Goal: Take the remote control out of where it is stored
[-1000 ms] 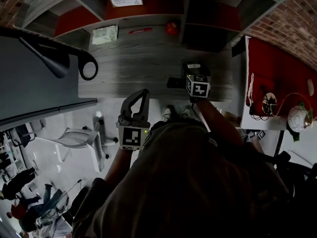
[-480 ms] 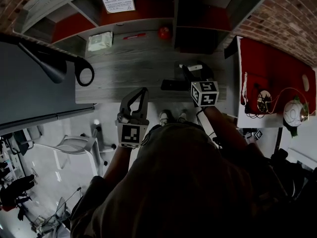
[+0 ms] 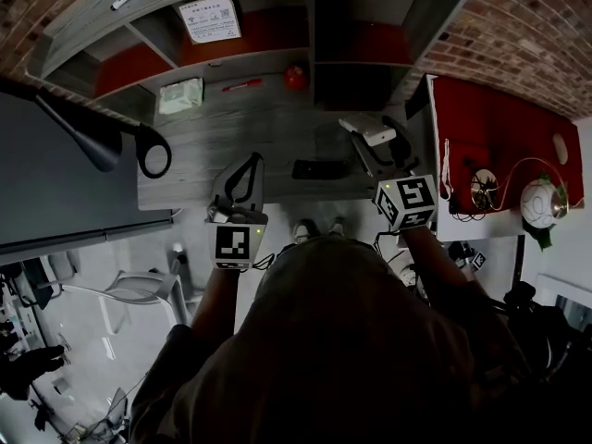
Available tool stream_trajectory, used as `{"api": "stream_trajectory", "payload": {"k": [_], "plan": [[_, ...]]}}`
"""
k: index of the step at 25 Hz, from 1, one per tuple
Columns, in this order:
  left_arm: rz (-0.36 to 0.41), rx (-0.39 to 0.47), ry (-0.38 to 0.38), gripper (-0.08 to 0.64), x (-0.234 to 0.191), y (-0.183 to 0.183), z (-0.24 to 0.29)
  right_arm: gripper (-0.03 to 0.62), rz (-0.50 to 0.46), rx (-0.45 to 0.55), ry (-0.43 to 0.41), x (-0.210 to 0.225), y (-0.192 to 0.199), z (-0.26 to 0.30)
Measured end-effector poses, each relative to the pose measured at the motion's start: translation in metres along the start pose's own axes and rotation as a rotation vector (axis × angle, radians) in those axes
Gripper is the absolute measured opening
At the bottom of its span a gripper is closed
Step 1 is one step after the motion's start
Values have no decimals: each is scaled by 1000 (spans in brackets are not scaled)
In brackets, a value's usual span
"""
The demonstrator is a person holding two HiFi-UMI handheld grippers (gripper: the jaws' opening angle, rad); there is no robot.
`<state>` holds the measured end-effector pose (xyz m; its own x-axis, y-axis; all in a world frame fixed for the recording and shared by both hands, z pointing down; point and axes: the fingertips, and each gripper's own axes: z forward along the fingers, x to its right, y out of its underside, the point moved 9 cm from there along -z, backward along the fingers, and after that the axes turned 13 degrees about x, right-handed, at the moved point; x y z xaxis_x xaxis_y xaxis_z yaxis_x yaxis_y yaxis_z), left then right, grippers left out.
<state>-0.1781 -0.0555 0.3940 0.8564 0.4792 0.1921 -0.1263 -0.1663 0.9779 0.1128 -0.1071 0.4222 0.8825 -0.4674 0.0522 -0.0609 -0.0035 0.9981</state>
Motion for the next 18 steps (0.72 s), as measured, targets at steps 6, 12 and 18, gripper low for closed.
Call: {"api": "stream_trajectory", "payload": {"k": [6, 12, 18], "plan": [[11, 62, -38, 11, -17, -21, 8, 299, -116, 128, -37, -9, -56, -28], [15, 100, -40, 11, -23, -41, 10, 298, -140, 285, 6, -18, -92, -64], [25, 111, -11, 11, -16, -46, 12, 298, -154, 291, 46, -15, -94, -84]]}}
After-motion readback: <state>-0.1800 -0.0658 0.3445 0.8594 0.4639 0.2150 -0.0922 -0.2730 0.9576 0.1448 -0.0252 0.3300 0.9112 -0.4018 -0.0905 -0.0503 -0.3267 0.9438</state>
